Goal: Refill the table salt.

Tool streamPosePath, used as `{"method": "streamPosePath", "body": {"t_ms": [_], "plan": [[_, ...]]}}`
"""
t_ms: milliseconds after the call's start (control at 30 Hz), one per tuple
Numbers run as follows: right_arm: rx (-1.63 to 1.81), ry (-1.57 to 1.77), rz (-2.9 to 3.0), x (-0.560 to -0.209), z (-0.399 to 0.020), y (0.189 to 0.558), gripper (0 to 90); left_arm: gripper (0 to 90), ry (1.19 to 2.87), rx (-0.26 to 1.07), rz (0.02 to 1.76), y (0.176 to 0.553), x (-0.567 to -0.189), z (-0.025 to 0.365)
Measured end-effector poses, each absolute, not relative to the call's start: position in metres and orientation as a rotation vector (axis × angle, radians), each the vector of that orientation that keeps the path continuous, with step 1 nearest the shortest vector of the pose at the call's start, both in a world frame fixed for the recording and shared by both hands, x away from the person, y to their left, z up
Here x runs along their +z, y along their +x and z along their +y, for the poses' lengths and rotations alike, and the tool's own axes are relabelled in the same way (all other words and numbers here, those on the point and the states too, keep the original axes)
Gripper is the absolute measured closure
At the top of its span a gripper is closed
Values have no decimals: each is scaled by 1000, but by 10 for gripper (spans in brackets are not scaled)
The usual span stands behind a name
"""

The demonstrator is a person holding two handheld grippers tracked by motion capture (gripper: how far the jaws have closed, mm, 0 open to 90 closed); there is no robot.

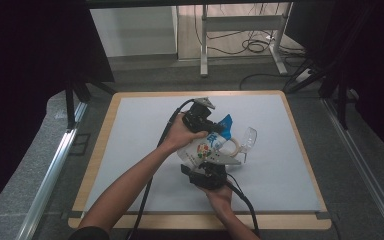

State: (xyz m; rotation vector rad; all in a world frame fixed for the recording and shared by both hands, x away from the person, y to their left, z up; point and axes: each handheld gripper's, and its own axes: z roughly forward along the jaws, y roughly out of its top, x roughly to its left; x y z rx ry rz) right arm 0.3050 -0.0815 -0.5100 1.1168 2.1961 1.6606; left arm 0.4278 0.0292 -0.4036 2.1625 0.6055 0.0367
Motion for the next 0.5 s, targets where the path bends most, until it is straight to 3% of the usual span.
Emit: {"method": "streamPosePath", "body": {"t_ms": [500], "plan": [[1634,1112,2192,-510,-79,304,515,898,2171,33,603,429,-404,27]]}}
